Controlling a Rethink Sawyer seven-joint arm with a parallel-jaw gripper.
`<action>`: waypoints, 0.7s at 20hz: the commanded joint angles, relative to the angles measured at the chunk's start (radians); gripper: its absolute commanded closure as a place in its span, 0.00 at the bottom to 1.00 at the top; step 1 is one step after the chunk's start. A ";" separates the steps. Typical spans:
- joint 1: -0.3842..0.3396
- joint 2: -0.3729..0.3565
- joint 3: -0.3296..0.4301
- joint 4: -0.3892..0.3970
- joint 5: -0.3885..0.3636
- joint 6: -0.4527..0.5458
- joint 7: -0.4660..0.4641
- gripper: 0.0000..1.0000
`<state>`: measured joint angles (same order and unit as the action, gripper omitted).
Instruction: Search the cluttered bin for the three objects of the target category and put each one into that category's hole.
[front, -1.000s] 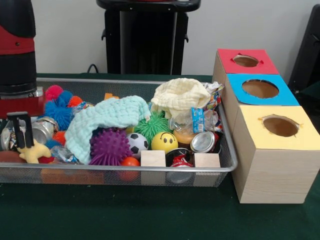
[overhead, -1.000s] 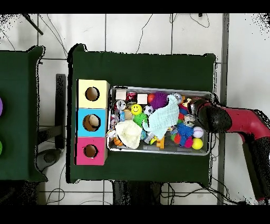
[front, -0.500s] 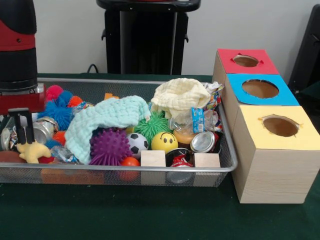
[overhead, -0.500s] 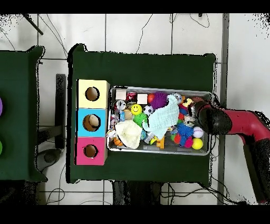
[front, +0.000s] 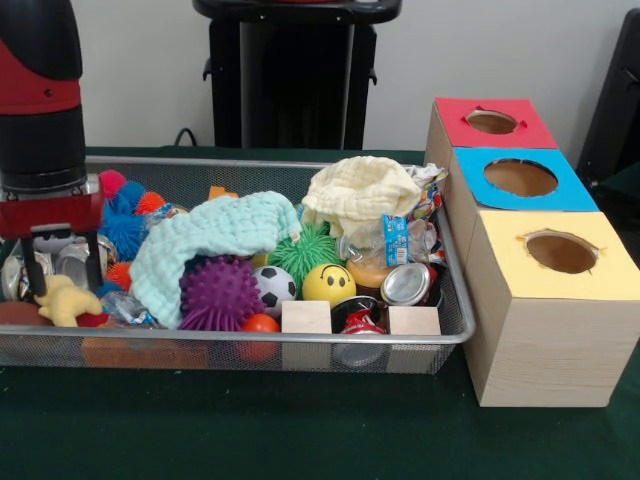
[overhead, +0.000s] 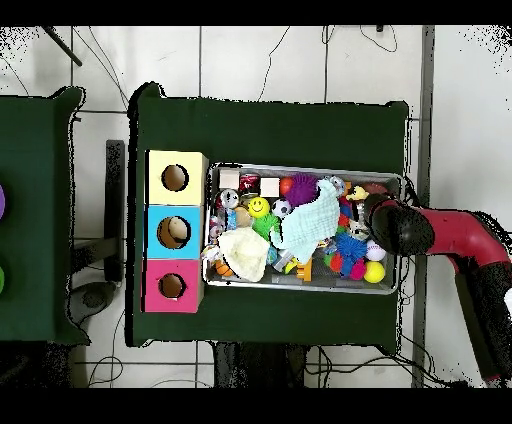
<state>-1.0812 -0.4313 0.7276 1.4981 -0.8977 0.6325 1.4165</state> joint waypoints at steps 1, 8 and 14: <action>-0.016 0.062 -0.037 0.032 -0.070 -0.032 -0.208 0.00; -0.031 0.073 0.018 0.024 -0.103 -0.002 -0.387 0.00; -0.046 0.089 0.025 0.016 -0.104 0.026 -0.427 0.00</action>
<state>-1.1124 -0.4004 0.7284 1.4984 -0.9403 0.6325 1.3966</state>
